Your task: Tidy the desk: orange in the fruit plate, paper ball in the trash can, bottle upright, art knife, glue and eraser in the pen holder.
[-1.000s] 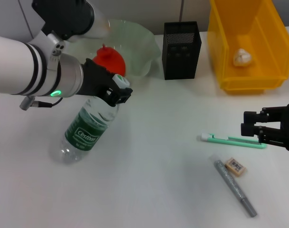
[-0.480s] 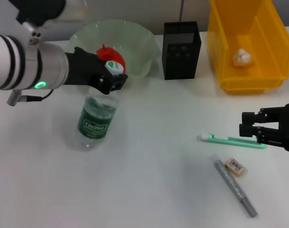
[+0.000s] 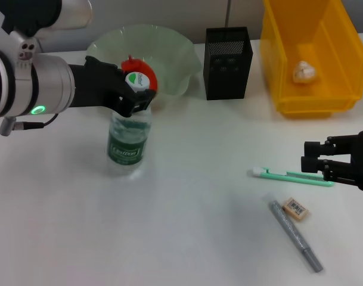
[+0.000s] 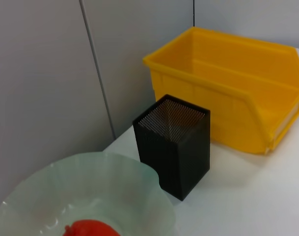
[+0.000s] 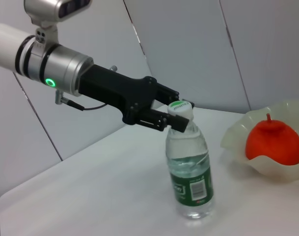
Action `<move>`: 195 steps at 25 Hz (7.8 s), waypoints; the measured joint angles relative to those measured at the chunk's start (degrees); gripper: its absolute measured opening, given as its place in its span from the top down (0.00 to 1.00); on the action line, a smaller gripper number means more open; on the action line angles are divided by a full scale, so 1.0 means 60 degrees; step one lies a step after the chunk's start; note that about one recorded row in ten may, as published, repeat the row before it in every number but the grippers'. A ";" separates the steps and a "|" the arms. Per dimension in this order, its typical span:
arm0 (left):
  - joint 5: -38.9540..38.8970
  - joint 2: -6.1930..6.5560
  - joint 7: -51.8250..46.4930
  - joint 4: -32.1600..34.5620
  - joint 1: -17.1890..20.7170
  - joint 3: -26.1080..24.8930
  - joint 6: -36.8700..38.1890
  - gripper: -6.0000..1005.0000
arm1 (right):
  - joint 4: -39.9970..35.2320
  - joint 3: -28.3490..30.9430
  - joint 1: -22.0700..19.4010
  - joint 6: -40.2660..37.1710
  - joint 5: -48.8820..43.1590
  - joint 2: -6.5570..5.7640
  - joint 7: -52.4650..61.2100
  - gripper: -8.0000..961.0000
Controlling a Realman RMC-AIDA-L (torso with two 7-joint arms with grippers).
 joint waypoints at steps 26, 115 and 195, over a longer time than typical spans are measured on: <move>-0.0154 0.0000 0.0330 -0.0074 0.0440 -0.0260 -0.0202 0.56 | 0.0015 0.0036 0.0015 -0.0117 0.0061 0.0029 0.0004 0.61; -0.0631 0.0001 0.0850 -0.0153 0.0117 -0.0869 0.0417 0.31 | 0.0249 0.0049 0.0073 -0.0380 0.0089 0.0043 -0.0078 0.63; -0.7583 0.0015 0.9044 -0.4199 0.0745 -0.3243 0.3396 0.98 | -0.1555 -0.1123 0.2268 -0.2240 -0.2859 -0.1220 0.6070 0.58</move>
